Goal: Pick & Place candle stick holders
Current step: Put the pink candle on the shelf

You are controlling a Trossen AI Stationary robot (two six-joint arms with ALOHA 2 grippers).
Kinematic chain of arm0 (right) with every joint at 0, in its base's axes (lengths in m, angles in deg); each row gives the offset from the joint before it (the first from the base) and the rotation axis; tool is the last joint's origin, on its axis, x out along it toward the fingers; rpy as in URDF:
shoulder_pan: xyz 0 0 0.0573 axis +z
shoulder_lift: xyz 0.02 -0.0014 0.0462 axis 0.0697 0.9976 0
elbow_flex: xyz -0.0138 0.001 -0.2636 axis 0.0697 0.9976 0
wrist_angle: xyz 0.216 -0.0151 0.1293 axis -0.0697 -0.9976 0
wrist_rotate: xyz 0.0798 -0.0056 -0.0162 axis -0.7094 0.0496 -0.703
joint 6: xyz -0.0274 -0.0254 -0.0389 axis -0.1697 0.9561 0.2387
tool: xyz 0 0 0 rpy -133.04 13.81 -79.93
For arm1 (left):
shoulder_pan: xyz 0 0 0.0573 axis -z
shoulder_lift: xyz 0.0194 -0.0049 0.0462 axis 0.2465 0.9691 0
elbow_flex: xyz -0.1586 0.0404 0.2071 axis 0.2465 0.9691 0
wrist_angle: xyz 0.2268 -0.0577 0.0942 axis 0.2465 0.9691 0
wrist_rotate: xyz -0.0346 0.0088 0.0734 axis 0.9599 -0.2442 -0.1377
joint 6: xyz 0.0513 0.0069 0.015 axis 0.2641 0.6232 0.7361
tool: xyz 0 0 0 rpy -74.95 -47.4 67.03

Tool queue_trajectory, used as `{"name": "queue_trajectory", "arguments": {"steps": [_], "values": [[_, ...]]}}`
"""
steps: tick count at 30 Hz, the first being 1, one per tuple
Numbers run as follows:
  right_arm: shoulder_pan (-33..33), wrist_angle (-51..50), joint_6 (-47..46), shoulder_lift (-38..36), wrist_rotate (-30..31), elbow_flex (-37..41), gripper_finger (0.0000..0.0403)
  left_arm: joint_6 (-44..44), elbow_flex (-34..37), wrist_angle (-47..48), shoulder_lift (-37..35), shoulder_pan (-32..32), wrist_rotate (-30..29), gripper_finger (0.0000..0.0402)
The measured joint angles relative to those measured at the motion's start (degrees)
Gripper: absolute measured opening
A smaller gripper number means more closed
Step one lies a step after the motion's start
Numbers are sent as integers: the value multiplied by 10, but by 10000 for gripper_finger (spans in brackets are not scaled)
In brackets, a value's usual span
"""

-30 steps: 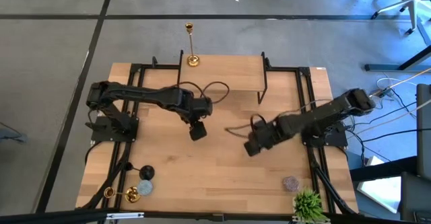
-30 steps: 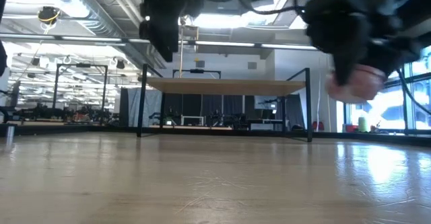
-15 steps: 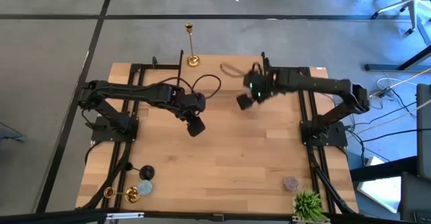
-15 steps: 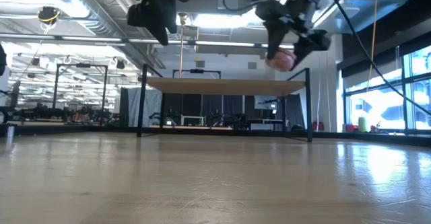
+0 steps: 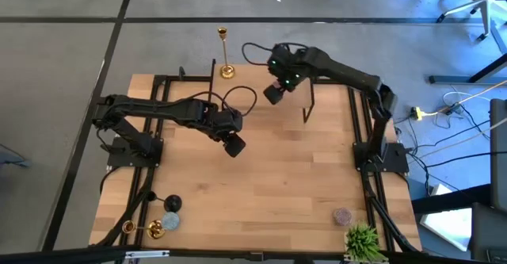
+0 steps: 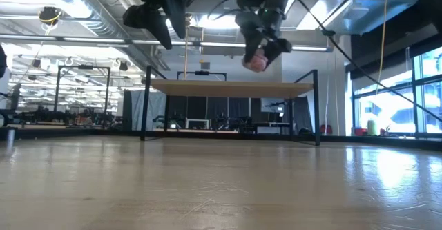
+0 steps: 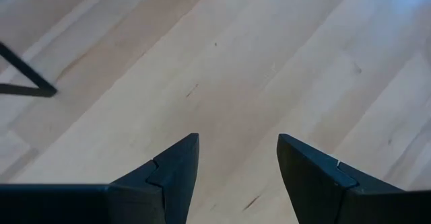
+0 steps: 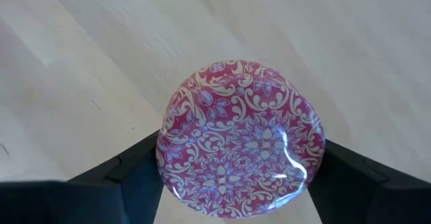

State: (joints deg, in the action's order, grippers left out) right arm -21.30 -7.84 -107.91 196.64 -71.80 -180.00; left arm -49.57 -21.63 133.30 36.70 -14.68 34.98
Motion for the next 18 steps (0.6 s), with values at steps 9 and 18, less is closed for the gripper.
{"name": "queue_trajectory", "arguments": {"steps": [9,18], "values": [[5,-51,36,71,5,-43,291,2,0,8,0,0,-11,198],[21,-52,62,76,36,-43,298,4,0,9,0,0,-25,198]]}}
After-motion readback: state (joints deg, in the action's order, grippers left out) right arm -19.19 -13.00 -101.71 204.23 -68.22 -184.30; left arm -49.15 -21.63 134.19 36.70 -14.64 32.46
